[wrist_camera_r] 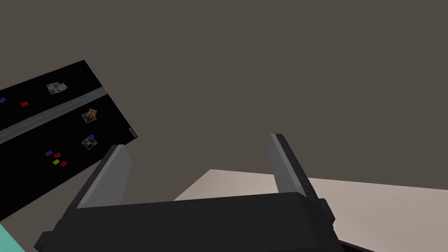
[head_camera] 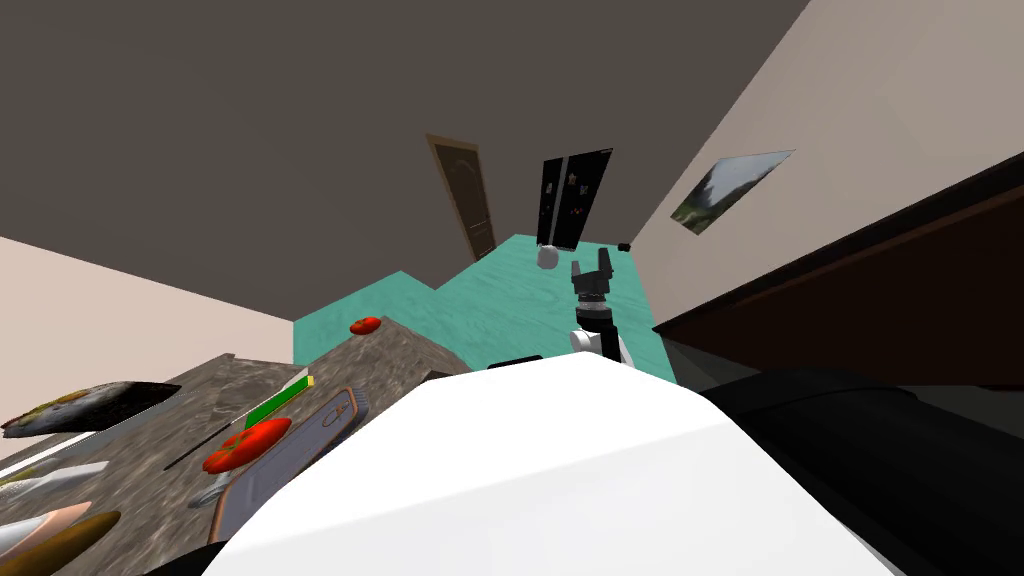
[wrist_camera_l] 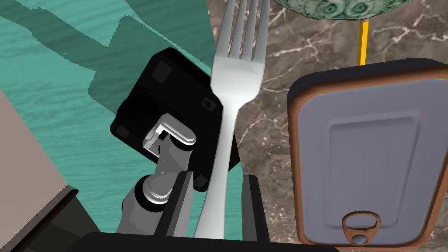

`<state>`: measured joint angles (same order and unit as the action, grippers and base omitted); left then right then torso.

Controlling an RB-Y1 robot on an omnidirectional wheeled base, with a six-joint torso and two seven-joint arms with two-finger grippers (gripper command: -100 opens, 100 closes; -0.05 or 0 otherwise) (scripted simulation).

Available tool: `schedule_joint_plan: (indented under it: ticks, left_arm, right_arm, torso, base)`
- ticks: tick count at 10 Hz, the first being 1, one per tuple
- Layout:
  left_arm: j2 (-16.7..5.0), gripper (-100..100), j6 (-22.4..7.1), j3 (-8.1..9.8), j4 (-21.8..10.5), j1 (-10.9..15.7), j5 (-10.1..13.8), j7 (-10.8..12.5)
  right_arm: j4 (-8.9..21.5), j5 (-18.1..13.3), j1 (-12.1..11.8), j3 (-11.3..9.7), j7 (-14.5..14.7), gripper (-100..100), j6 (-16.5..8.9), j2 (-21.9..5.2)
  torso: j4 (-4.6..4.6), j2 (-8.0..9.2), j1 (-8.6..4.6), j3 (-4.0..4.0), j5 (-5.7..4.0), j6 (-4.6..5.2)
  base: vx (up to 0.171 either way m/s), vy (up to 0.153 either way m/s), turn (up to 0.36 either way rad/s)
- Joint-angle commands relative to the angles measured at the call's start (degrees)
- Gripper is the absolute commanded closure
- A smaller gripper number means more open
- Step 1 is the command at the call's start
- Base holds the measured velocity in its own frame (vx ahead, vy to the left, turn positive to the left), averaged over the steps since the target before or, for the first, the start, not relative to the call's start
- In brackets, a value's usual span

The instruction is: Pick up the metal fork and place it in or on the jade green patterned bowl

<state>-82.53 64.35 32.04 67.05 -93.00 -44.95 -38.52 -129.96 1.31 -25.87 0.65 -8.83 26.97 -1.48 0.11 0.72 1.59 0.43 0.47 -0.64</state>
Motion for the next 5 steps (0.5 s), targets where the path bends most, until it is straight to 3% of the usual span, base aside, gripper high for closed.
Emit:
schedule_joint_plan:
  ticks: [1, 3, 5]
  left_arm:
    - [-0.35, 100, 1.23, -0.47, -1.68, 0.38, 0.58, 0.85]
    - [-1.42, 100, 4.47, -1.86, -5.42, 1.53, 1.91, 3.37]
    - [-2.44, 100, 7.58, -3.02, -8.87, 2.87, 2.90, 5.82]
  right_arm:
    - [0.00, 0.00, 0.00, 0.00, 0.00, 0, 0.00, 0.00]
    - [0.00, 0.00, -0.01, 0.00, 0.00, 0, 0.00, 0.00]
    - [0.00, 0.00, -0.01, 0.01, 0.00, 0, 0.00, -0.01]
  torso:
    - [0.00, 0.00, 0.00, 0.00, 0.00, 0.00]
    - [-0.04, -0.19, -0.07, -0.10, -0.03, -0.04]
    - [-0.01, -0.08, 0.25, -0.04, 0.01, -0.04]
  base:
    - [-0.160, 0.016, -0.131]
    - [-0.185, 0.028, -0.176]
    - [-0.185, 0.103, -0.227]
